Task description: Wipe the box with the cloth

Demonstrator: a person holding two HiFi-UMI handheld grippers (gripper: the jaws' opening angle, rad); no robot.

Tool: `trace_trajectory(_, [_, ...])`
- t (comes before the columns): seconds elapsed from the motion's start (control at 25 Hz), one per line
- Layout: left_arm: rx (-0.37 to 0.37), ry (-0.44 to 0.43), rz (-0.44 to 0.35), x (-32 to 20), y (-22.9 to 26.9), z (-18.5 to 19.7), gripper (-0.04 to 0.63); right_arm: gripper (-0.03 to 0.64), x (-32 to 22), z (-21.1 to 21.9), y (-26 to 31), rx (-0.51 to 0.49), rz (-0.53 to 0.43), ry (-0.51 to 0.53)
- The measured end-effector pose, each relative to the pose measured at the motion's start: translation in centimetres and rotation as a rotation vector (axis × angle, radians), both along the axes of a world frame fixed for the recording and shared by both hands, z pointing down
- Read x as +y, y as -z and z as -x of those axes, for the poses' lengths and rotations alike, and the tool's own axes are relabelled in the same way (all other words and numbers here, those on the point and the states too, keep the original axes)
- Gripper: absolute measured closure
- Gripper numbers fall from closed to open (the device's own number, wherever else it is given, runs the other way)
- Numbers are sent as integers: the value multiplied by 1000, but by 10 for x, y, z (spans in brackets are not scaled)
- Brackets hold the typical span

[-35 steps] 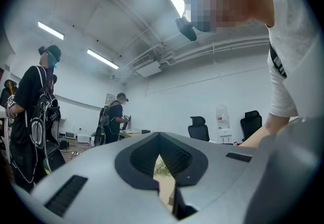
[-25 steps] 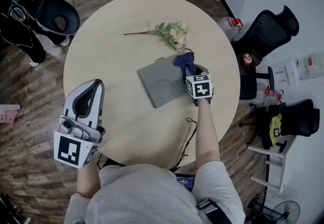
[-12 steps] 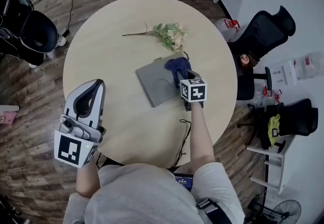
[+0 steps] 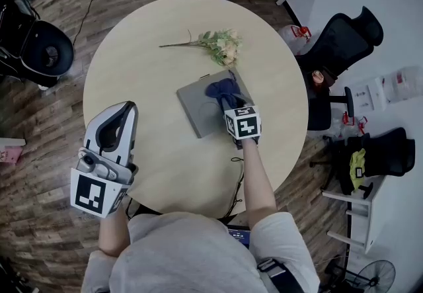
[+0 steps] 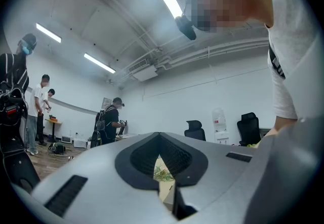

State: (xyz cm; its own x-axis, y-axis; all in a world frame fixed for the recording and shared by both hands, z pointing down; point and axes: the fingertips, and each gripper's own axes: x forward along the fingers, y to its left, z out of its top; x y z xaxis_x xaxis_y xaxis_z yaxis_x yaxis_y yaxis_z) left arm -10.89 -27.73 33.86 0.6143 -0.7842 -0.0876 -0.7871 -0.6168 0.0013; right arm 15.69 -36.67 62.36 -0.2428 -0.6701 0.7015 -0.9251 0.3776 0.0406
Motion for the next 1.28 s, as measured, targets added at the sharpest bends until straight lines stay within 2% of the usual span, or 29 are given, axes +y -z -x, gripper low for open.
trace_trajectory(0.2, [-1, -7, -8, 6, 3, -3, 592, 529, 10, 17, 2, 19, -4, 29])
trace_trajectory(0.72, [-5, 3, -31, 25, 15, -4, 592, 529, 42, 92, 2, -81, 29, 117])
trace_trajectory(1.28, [-13, 16, -52, 46, 26, -3, 592, 529, 67, 120, 11, -84, 29, 192])
